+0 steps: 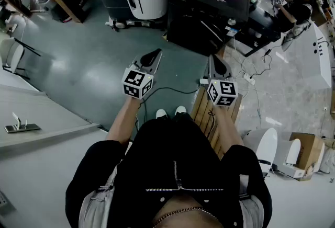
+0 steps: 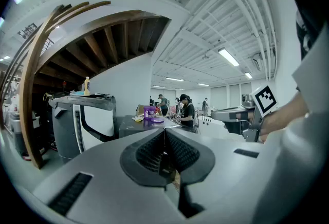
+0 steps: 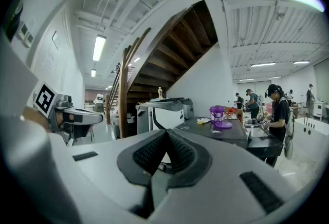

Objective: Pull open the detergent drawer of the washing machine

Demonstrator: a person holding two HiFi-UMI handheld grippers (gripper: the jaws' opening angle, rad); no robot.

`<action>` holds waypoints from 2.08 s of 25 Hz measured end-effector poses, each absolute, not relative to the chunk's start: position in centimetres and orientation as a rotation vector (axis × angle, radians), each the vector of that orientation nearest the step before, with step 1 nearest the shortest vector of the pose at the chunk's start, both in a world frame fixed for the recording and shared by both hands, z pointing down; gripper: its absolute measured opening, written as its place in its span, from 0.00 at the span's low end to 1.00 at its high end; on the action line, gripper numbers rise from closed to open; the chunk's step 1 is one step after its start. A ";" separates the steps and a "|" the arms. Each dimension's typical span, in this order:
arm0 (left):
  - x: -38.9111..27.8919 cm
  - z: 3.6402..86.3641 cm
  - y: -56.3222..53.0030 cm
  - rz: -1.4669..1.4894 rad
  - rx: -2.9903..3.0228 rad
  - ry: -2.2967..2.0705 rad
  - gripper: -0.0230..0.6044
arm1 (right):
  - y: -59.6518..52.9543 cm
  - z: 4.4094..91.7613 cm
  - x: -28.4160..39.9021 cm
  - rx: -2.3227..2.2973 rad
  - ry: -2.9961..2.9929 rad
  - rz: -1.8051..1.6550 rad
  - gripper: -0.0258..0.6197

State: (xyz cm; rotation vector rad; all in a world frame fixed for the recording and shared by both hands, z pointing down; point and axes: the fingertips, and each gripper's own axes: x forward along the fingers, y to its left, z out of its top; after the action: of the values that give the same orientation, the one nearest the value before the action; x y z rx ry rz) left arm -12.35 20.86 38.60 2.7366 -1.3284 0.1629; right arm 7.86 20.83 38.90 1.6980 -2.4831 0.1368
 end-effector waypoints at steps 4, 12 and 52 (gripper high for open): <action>-13.3 38.8 20.8 0.160 2.732 -1.335 0.07 | 20.5 39.3 6.8 1.683 -2.498 0.145 0.05; -15.1 39.2 20.5 0.153 2.723 -1.339 0.07 | 20.0 39.4 5.5 1.688 -2.469 0.125 0.05; -6.4 40.6 -1.9 0.241 2.623 -1.345 0.07 | -3.9 39.9 12.4 1.599 -2.549 0.184 0.05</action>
State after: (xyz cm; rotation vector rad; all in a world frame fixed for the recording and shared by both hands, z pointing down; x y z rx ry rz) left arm -6.40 -1.90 40.57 2.6234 -1.3451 0.2413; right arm 12.45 -3.91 39.92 1.5988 -2.5494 0.1843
